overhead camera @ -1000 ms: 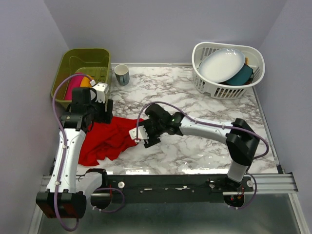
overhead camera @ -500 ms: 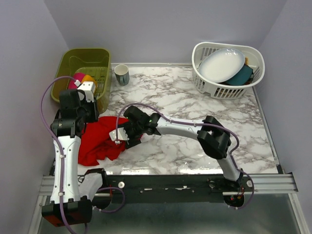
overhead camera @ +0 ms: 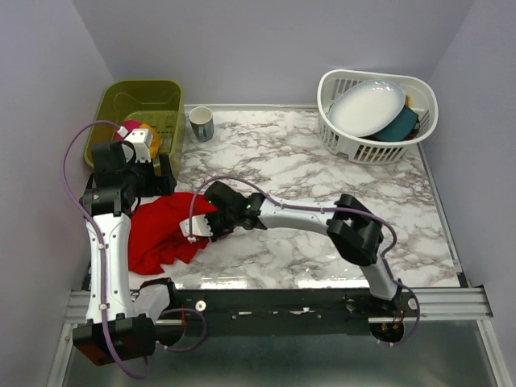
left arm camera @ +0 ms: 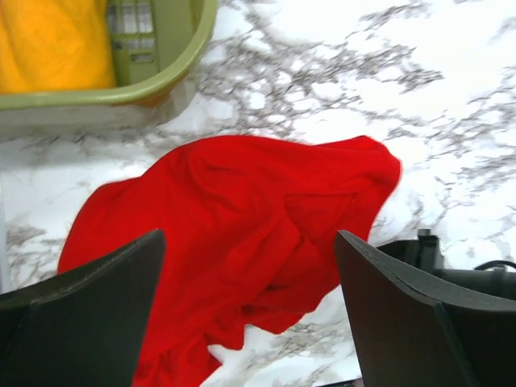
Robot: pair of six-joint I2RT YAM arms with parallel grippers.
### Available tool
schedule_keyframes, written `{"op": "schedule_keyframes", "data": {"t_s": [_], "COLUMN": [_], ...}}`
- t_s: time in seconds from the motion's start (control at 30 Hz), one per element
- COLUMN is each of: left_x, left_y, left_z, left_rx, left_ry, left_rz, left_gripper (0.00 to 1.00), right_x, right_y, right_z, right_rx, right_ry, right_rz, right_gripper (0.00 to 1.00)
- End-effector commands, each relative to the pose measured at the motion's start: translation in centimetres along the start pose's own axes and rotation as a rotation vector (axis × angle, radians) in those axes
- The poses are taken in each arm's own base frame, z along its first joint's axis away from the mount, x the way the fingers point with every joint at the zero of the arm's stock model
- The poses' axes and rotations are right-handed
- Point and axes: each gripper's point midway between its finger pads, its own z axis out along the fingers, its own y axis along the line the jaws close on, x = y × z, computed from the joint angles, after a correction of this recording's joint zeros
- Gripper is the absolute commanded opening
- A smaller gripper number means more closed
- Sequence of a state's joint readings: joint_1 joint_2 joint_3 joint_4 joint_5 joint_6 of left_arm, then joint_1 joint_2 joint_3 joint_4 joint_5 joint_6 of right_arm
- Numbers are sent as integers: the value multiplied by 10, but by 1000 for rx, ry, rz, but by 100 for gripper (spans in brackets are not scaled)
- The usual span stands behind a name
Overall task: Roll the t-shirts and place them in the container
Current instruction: Move the T-shirt to the center of the board.
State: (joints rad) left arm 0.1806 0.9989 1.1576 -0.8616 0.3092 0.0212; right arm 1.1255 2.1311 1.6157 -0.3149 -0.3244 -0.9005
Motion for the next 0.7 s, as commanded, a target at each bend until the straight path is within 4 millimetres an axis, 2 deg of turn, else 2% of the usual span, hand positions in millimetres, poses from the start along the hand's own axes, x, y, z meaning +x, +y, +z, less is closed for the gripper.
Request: {"op": "schedule_keyframes", "data": {"t_s": [0.0,0.03,0.07,0.13,0.17,0.2,0.23,0.27,0.3,0.33,0.37,0.4,0.43,0.5,0.53,0.57,0.6,0.67], "left_x": [-24,-26,-27,-30,-31,-31,-30,-28,-27,-21,-17,-13,-6,3,10,18,24,47], "left_y": [-24,-27,-33,-43,-47,-58,-63,-66,-61,-63,-66,-70,-80,-90,-90,-100,-102,-112], "left_z": [-7,-4,-4,-1,1,0,6,8,14,21,23,26,29,32,37,40,43,49], "left_rx": [152,173,211,265,288,353,380,391,358,369,380,392,417,446,433,463,464,482], "left_ry": [-78,-94,-111,-162,-176,-179,-167,-156,-145,-119,-100,-77,-47,-29,-3,19,41,129], "left_rz": [9,5,-16,-47,-65,-69,-79,-85,-106,-116,-96,-76,-52,31,57,134,174,282], "left_gripper": [99,99,99,99,99,99,99,99,99,99,99,99,99,96,95,93,90,85], "right_x": [-22,-34,-36,-21,-29,-24,-4,-4,4,22,32,30,48,64,79,88,100,121], "right_y": [-27,-34,-33,-20,-21,-17,-8,-6,-4,-4,-1,1,1,11,13,16,25,22], "right_z": [-82,-111,-125,-145,-173,-182,-190,-207,-215,-228,-235,-248,-259,-267,-272,-274,-271,-283], "right_rx": [162,208,226,229,271,276,269,295,300,313,320,321,335,334,351,358,349,403], "right_ry": [-27,-54,-60,-37,-61,-54,-19,-29,-20,7,9,-26,-7,-5,12,19,32,38], "right_rz": [20,13,24,53,50,65,108,146,184,250,330,364,431,512,551,584,622,720], "right_gripper": [8,7,5,4,2,1,1,1,1,1,1,1,1,1,1,1,1,1]}}
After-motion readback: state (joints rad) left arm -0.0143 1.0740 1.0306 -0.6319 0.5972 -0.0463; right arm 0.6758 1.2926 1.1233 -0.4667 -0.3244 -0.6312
